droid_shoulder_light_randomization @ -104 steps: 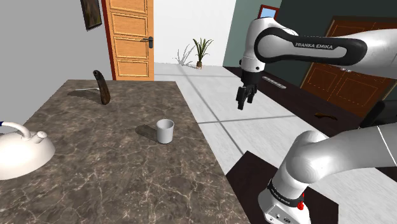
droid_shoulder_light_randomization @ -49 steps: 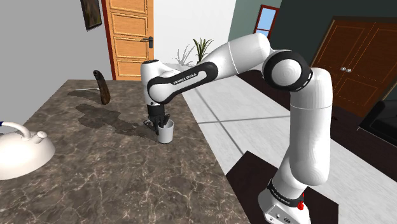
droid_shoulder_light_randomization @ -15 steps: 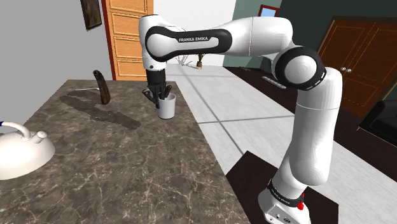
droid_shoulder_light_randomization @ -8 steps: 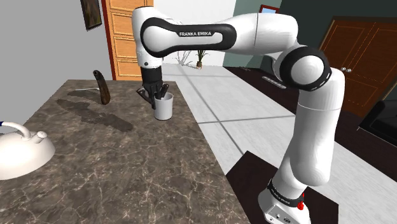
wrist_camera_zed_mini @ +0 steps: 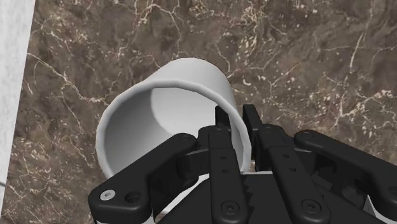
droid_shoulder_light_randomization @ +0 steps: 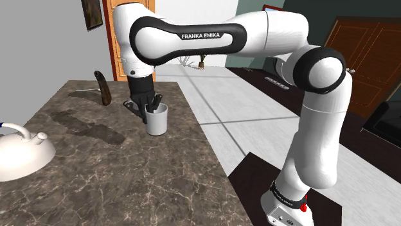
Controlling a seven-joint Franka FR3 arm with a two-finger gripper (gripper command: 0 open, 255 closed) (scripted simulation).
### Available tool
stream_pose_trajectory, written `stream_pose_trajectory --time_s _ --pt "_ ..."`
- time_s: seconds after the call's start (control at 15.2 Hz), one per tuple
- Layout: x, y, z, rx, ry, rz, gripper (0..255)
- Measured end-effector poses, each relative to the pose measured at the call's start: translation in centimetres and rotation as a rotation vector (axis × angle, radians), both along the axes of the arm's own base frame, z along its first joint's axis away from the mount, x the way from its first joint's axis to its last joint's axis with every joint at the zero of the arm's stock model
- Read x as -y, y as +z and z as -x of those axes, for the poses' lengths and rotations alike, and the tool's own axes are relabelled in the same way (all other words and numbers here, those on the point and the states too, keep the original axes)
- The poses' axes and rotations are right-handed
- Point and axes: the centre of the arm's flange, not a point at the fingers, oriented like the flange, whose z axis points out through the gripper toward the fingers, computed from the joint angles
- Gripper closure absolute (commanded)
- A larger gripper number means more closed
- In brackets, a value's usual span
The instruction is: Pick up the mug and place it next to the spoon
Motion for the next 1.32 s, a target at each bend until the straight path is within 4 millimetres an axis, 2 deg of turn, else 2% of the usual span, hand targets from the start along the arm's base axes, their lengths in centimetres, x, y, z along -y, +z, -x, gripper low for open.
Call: stream_pose_trajectory --time_s 0.26,0.92,1.12,1.32 --pt "-4.2 0.0 3.0 0.000 0.000 0.001 255" --pt "-16.0 0.6 10.2 0.000 0.000 0.000 255" --pt "-18.8 0.3 12.1 0.000 -0.001 0.000 255" --pt "-19.6 -0.9 12.6 0.000 -0.001 0.001 255"
